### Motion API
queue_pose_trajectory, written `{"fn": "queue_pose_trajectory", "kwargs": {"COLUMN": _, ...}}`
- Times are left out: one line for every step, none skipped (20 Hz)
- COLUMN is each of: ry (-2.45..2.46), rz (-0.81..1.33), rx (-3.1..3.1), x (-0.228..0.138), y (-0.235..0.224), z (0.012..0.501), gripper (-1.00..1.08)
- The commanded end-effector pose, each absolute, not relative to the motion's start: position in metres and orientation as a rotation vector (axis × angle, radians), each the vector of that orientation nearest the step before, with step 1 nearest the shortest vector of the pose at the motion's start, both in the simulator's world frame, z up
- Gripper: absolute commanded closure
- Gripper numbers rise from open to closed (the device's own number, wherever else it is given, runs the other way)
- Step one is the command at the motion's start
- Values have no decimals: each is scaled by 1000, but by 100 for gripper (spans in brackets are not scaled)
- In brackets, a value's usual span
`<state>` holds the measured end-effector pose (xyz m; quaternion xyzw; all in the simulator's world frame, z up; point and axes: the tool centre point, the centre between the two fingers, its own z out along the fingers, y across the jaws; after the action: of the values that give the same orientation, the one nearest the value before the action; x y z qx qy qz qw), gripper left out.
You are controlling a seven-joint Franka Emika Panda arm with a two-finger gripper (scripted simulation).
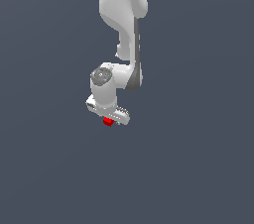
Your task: Pick up the red cube and move it to a goal position.
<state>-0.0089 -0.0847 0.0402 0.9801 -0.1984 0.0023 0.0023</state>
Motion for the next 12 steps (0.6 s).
{"fn": "queue_pose_trajectory", "kwargs": {"ry": -673, "rz": 4, "rx": 3065, "x": -12, "y": -90, "z": 28, "gripper": -92}}
{"fn": "queue_pose_trajectory", "kwargs": {"ry": -686, "rz": 3, "rx": 3063, "x": -12, "y": -92, "z": 25, "gripper": -92}}
{"fn": "queue_pose_trajectory", "kwargs": {"ry": -697, "rz": 1, "rx": 3061, "x": -13, "y": -93, "z": 22, "gripper": -92}}
{"fn": "queue_pose_trajectory", "kwargs": {"ry": -704, "rz": 1, "rx": 3060, "x": -13, "y": -93, "z": 21, "gripper": -92}}
{"fn": "queue_pose_trajectory", "kwargs": {"ry": -709, "rz": 0, "rx": 3059, "x": -14, "y": -94, "z": 19, "gripper": -92}}
{"fn": "queue_pose_trajectory", "kwargs": {"ry": -711, "rz": 0, "rx": 3059, "x": -14, "y": -94, "z": 19, "gripper": -92}}
{"fn": "queue_pose_trajectory", "kwargs": {"ry": -710, "rz": 0, "rx": 3060, "x": -14, "y": -94, "z": 19, "gripper": -92}}
{"fn": "queue_pose_trajectory", "kwargs": {"ry": -707, "rz": 0, "rx": 3061, "x": -13, "y": -93, "z": 20, "gripper": -92}}
{"fn": "queue_pose_trajectory", "kwargs": {"ry": -706, "rz": 0, "rx": 3061, "x": -13, "y": -93, "z": 20, "gripper": -92}}
{"fn": "queue_pose_trajectory", "kwargs": {"ry": -706, "rz": 0, "rx": 3061, "x": -13, "y": -93, "z": 20, "gripper": 108}}
{"fn": "queue_pose_trajectory", "kwargs": {"ry": -706, "rz": 0, "rx": 3061, "x": -13, "y": -93, "z": 20, "gripper": 108}}
{"fn": "queue_pose_trajectory", "kwargs": {"ry": -706, "rz": 0, "rx": 3061, "x": -13, "y": -93, "z": 20, "gripper": 108}}
